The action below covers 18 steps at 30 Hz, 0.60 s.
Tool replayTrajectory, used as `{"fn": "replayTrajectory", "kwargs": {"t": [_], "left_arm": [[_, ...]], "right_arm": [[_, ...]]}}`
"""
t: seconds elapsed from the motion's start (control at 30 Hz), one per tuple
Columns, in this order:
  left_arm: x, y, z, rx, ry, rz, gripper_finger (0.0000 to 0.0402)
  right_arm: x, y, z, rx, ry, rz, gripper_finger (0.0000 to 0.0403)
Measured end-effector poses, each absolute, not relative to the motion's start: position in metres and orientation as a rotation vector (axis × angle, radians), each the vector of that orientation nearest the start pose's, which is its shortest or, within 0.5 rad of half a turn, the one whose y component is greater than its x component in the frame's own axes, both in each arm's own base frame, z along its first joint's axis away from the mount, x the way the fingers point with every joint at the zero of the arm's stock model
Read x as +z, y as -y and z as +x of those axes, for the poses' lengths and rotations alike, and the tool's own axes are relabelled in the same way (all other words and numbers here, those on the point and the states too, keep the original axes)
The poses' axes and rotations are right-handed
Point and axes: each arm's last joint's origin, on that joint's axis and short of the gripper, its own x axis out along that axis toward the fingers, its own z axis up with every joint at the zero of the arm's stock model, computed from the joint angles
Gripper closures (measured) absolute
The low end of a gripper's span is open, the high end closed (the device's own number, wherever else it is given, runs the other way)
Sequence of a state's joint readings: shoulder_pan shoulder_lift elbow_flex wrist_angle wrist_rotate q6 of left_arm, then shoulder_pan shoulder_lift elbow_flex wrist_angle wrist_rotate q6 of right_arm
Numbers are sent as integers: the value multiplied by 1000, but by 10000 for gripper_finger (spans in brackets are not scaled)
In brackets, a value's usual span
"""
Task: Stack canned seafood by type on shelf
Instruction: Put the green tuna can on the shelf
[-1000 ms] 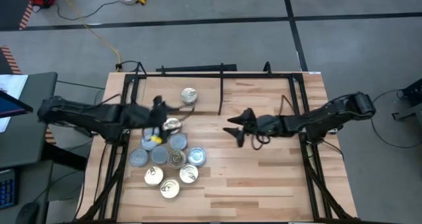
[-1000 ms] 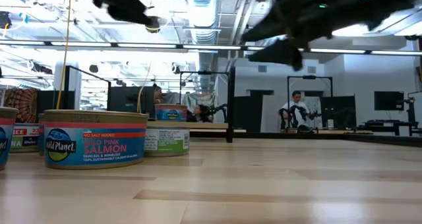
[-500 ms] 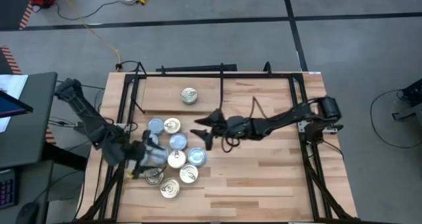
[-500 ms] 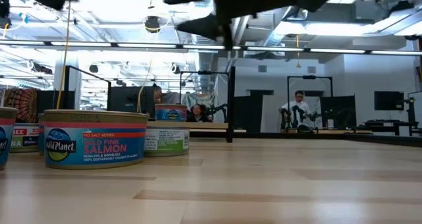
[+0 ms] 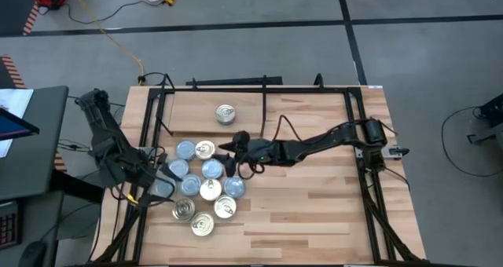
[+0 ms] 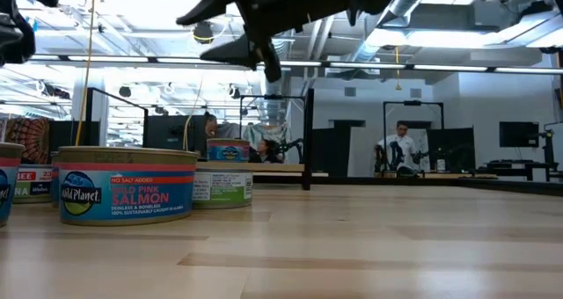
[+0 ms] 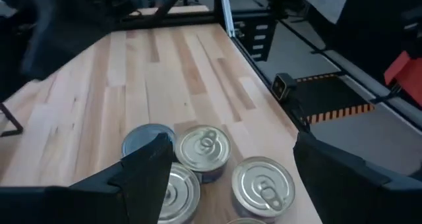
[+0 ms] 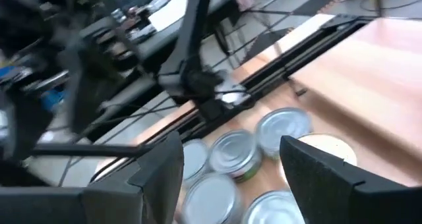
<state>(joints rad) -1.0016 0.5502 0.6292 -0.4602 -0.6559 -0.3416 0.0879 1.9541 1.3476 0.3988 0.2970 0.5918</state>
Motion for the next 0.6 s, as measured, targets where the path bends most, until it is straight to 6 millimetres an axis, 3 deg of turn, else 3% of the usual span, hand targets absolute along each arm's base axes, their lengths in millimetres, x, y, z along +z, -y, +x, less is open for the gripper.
{"fn": "replayTrajectory", "kwargs": {"t": [0.2,0.6], "left_arm": [[291,82,73,-321,-279,-22,102],[291,76,68,-381,-293,-24,101]], "right_arm": [[238,-16,447,-294,-131,537,127],[241,-16,448,-301,-102,487,127]]}}
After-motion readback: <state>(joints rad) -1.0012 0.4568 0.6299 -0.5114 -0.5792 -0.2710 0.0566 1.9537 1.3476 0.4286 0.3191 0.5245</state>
